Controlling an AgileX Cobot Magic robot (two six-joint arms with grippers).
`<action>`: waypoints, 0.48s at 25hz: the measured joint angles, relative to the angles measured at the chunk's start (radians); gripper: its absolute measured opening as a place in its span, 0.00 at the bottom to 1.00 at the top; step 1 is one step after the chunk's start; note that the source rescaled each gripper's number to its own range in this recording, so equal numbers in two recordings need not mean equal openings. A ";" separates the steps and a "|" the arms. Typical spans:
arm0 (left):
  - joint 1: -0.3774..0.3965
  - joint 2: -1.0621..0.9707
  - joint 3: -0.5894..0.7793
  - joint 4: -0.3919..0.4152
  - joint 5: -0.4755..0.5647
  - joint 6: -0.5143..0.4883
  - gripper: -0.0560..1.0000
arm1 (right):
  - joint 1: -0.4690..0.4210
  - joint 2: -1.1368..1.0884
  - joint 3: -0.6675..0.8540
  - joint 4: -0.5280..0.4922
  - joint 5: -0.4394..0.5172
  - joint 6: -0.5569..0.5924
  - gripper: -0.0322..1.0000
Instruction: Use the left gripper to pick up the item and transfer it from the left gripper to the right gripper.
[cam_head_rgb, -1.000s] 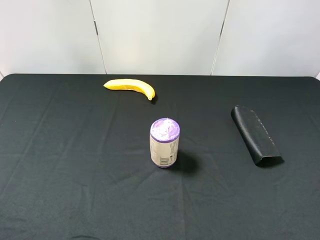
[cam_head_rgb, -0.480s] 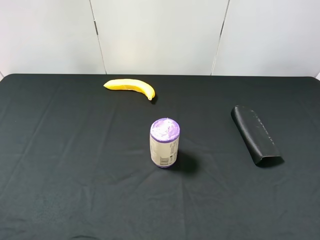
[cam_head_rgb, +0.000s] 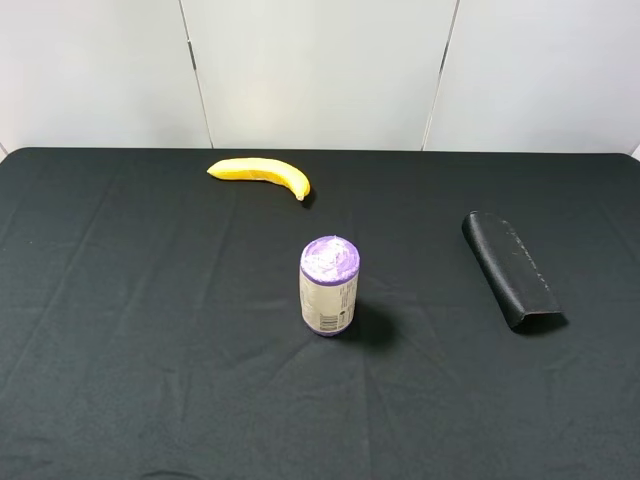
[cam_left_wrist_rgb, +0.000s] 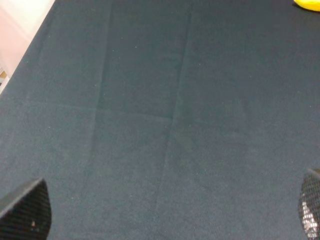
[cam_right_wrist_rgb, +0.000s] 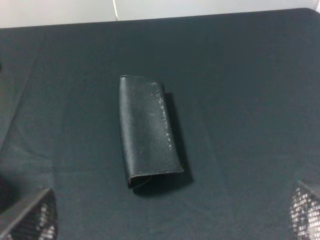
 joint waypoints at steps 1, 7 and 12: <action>0.000 0.000 0.000 0.000 0.000 0.000 0.98 | 0.000 0.000 0.000 0.000 0.000 0.000 1.00; 0.000 0.000 0.000 0.000 0.000 0.000 0.98 | 0.000 0.000 0.000 0.000 0.000 0.002 1.00; 0.000 0.000 0.000 0.000 0.000 0.001 0.98 | 0.000 0.000 0.000 0.000 0.000 0.002 1.00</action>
